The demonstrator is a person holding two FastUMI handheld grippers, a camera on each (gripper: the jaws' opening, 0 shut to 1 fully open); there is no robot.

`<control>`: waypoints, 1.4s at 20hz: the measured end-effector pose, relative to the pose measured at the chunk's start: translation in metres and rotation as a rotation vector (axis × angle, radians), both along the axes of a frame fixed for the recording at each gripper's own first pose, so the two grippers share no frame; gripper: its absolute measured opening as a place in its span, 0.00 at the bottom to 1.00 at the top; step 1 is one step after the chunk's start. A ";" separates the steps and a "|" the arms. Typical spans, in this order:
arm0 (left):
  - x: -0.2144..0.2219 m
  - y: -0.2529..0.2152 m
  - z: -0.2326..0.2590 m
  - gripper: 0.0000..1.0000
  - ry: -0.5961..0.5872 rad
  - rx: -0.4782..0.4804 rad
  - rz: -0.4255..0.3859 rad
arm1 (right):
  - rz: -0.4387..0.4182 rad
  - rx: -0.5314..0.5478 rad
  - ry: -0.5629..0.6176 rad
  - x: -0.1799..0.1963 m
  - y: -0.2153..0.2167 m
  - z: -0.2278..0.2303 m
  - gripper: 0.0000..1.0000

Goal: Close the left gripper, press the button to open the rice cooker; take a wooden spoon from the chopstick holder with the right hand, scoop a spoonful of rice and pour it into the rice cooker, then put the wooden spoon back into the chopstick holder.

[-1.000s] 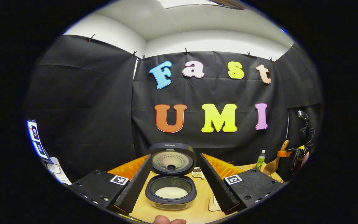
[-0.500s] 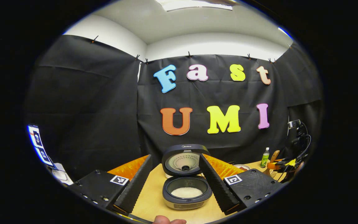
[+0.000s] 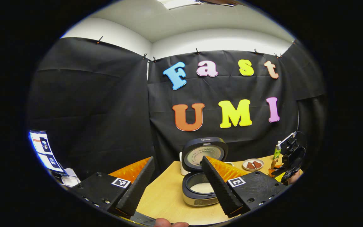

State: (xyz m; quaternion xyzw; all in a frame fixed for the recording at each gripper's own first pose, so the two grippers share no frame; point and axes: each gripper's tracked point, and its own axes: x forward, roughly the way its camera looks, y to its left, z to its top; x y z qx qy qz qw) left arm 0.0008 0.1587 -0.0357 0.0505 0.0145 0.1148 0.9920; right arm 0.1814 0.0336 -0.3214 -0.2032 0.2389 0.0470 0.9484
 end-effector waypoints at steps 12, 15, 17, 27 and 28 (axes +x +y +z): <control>-0.011 0.020 -0.013 0.96 0.048 -0.010 0.084 | -0.044 0.217 0.134 -0.007 0.033 -0.046 0.09; -0.010 0.012 -0.014 0.96 0.055 -0.009 0.079 | -0.039 0.377 0.213 -0.014 0.052 -0.047 0.09; -0.009 0.007 -0.013 0.96 0.052 -0.006 0.074 | -0.047 0.481 0.251 -0.015 0.059 -0.045 0.09; -0.004 -0.018 -0.015 0.96 0.075 -0.027 0.072 | -0.368 1.148 0.435 -0.005 0.012 -0.059 0.09; -0.002 -0.021 -0.015 0.96 0.081 -0.028 0.068 | -0.388 1.199 0.441 -0.006 0.004 -0.060 0.08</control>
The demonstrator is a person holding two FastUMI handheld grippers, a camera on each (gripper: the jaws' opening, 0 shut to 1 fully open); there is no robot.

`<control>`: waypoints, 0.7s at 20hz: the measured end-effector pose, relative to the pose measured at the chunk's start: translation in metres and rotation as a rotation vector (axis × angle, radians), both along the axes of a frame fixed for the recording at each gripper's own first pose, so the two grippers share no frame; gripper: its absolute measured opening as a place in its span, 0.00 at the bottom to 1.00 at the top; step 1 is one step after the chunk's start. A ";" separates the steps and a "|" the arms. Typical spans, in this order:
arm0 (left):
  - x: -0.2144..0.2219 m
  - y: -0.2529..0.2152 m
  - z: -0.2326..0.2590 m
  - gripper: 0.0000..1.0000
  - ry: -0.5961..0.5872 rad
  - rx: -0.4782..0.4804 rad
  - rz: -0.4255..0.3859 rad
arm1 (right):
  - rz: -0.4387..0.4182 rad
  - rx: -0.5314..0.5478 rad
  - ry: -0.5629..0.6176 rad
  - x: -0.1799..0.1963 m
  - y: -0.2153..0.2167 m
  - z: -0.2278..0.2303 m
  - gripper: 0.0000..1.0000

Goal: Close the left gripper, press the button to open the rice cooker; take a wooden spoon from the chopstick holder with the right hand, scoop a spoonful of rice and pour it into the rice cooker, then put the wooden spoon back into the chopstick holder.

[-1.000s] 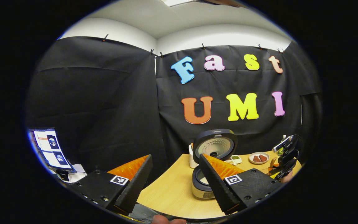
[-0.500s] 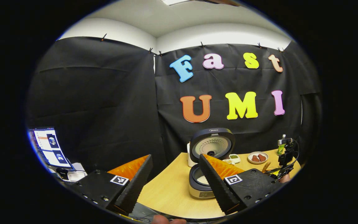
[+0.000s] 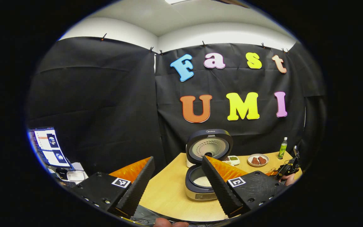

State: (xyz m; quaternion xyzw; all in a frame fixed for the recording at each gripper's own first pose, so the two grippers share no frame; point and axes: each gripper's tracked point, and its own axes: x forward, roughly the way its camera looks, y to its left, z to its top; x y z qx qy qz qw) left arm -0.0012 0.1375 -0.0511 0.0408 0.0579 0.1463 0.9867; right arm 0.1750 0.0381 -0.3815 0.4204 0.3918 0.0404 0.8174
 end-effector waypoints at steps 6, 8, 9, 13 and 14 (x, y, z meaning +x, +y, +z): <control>0.012 -0.024 -0.001 0.96 0.008 -0.021 -0.030 | -0.112 0.162 0.002 -0.003 -0.043 0.023 0.08; 0.017 -0.034 0.001 0.96 0.001 -0.036 -0.047 | -0.121 0.181 -0.025 0.002 -0.055 0.042 0.09; 0.019 -0.038 0.001 0.96 -0.001 -0.042 -0.055 | -0.122 0.194 -0.037 0.005 -0.059 0.051 0.09; 0.024 -0.044 0.002 0.96 -0.004 -0.041 -0.067 | -0.083 0.205 -0.087 0.014 -0.045 0.100 0.08; 0.024 -0.043 0.002 0.96 -0.006 -0.042 -0.065 | -0.062 0.199 -0.107 0.019 -0.038 0.112 0.08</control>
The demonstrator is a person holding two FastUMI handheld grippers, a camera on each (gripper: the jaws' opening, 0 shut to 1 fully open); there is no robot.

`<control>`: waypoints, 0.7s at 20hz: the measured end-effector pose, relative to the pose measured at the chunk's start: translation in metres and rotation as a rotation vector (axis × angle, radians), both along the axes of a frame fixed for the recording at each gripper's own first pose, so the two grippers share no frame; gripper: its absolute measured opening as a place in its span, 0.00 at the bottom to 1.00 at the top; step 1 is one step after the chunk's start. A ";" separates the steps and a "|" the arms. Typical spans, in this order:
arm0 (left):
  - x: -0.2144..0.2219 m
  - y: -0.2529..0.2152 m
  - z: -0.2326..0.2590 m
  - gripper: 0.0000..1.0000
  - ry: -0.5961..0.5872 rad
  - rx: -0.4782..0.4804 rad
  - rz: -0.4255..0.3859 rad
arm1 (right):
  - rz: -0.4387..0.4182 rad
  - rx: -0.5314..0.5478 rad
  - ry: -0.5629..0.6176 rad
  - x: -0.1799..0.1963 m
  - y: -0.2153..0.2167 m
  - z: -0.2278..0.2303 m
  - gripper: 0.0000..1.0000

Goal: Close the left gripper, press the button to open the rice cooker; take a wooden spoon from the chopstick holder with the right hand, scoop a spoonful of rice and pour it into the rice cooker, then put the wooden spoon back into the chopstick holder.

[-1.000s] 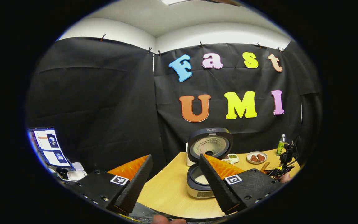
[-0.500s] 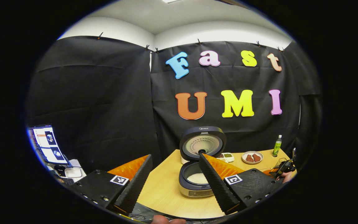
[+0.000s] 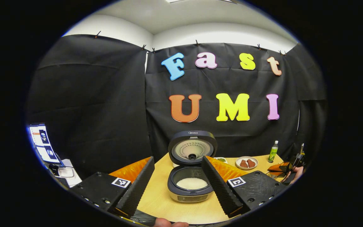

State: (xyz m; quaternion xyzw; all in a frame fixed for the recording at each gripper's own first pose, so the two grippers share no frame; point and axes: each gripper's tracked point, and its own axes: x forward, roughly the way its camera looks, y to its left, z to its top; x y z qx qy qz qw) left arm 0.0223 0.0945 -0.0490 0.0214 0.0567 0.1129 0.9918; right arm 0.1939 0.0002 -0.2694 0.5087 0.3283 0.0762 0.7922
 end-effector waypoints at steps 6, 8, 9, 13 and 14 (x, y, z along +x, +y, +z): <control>-0.018 0.020 -0.001 0.96 -0.002 -0.010 0.039 | 0.146 0.038 -0.097 0.021 0.095 0.072 0.08; -0.025 0.033 -0.003 0.96 0.003 -0.014 0.064 | 0.197 0.034 -0.116 0.028 0.130 0.084 0.06; -0.029 0.041 -0.003 0.96 0.005 -0.014 0.081 | 0.224 0.024 -0.123 0.029 0.149 0.087 0.08; -0.051 0.077 -0.002 0.96 0.008 -0.022 0.170 | 0.319 -0.063 -0.158 0.038 0.215 0.087 0.08; -0.057 0.086 -0.003 0.96 0.007 -0.025 0.193 | 0.336 -0.090 -0.166 0.040 0.230 0.085 0.08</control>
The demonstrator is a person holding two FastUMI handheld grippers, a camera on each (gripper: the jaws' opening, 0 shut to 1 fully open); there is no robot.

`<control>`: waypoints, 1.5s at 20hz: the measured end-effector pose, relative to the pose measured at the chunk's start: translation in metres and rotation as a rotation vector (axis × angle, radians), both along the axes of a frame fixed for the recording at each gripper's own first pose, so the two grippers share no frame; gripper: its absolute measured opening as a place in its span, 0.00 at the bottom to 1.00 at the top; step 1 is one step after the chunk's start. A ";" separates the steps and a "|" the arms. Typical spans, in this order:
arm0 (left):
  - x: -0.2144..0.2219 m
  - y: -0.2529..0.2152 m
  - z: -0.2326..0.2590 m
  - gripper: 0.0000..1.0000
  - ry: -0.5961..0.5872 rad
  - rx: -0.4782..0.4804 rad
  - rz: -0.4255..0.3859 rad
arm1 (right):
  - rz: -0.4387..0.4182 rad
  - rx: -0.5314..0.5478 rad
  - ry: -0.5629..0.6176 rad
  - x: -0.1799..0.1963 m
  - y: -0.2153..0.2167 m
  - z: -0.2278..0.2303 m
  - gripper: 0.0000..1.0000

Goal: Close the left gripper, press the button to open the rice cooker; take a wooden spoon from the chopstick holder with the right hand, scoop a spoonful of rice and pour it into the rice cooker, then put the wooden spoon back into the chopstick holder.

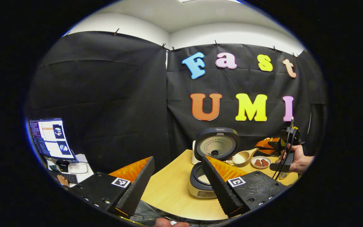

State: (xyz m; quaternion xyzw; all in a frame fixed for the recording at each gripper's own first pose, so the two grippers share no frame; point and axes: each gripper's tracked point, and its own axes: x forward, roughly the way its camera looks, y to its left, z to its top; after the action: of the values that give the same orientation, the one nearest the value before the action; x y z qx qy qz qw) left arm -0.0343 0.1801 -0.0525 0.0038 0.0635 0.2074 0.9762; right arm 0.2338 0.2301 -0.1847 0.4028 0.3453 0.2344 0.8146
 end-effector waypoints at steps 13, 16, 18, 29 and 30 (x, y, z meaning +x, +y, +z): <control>-0.042 0.057 -0.016 0.95 0.010 -0.053 0.163 | 0.145 -0.438 -0.239 -0.002 0.063 -0.026 0.09; -0.040 0.056 -0.015 0.95 0.006 -0.047 0.157 | 0.172 -0.529 -0.323 -0.001 0.066 -0.023 0.08; -0.038 0.057 -0.016 0.95 0.005 -0.048 0.152 | 0.178 -0.586 -0.372 -0.002 0.067 -0.021 0.08; -0.035 0.063 -0.009 0.95 -0.041 -0.072 0.145 | 0.296 -0.798 -0.634 -0.024 0.101 -0.002 0.09; -0.035 0.062 -0.009 0.95 -0.043 -0.075 0.143 | 0.307 -0.823 -0.667 -0.026 0.105 0.000 0.09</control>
State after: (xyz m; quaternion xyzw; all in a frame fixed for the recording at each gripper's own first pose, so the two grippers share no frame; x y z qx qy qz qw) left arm -0.0693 0.2420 -0.0617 -0.0417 0.0506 0.2740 0.9595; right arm 0.2077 0.3351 -0.1843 -0.1001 0.1862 0.3109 0.9266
